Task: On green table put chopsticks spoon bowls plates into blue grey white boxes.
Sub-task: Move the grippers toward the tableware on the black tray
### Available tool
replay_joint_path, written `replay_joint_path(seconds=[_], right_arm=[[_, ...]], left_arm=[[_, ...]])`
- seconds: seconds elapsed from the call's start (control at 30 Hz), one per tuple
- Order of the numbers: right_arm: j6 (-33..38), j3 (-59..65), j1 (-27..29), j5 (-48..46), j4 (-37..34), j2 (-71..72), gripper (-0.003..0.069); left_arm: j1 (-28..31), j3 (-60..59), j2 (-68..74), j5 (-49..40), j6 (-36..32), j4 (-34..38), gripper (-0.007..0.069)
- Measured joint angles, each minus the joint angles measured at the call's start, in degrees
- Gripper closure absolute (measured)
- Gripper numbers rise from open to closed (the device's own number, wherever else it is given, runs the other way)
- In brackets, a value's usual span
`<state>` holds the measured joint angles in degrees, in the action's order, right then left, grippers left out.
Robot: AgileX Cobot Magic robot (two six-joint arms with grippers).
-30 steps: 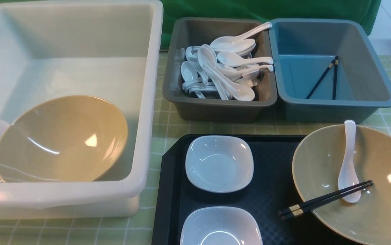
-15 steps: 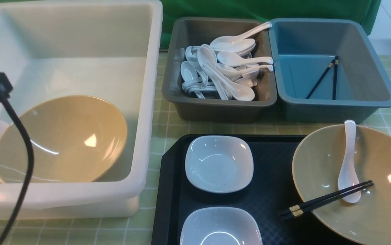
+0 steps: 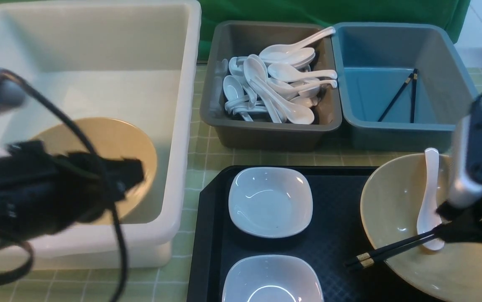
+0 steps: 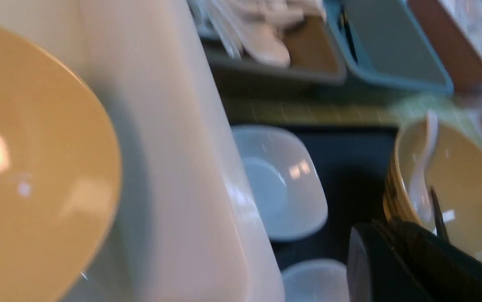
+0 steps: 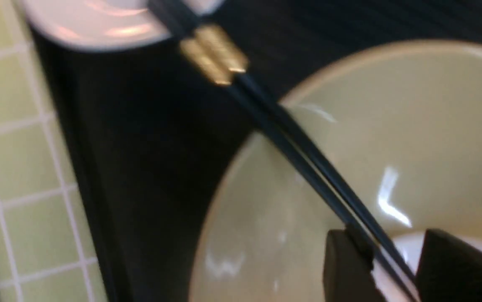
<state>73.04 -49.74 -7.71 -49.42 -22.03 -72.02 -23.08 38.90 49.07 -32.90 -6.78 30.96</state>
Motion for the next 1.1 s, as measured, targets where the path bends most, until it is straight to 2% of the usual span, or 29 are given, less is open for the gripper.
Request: replay_joint_path(seconds=[0.13,0.4,0.6,0.93,1.1], right_arm=[[6.6,-0.3,-2.6,1.9,0.2,-3.9,0.0368],[11.0,-1.1,-3.8,2.7,3.2,-6.1,0.0324],[13.5,-1.1,-5.1,3.2,3.9,-9.3,0.0326],[13.7,-1.1,-6.8,4.6,4.2,-13.4,0.0327],[13.7,-1.1,-6.8,4.8,4.2,-13.6,0.0378]], left_arm=[[-0.3,0.0,3.6,-4.0,-4.1,3.3,0.0627],[-0.3,0.0,5.2,-5.9,-6.5,4.4,0.0627],[-0.3,0.0,5.2,-5.3,-7.3,4.5,0.0627],[-0.3,0.0,5.2,-5.2,-7.5,4.6,0.0627],[-0.3,0.0,5.2,-5.2,-7.5,4.6,0.0627]])
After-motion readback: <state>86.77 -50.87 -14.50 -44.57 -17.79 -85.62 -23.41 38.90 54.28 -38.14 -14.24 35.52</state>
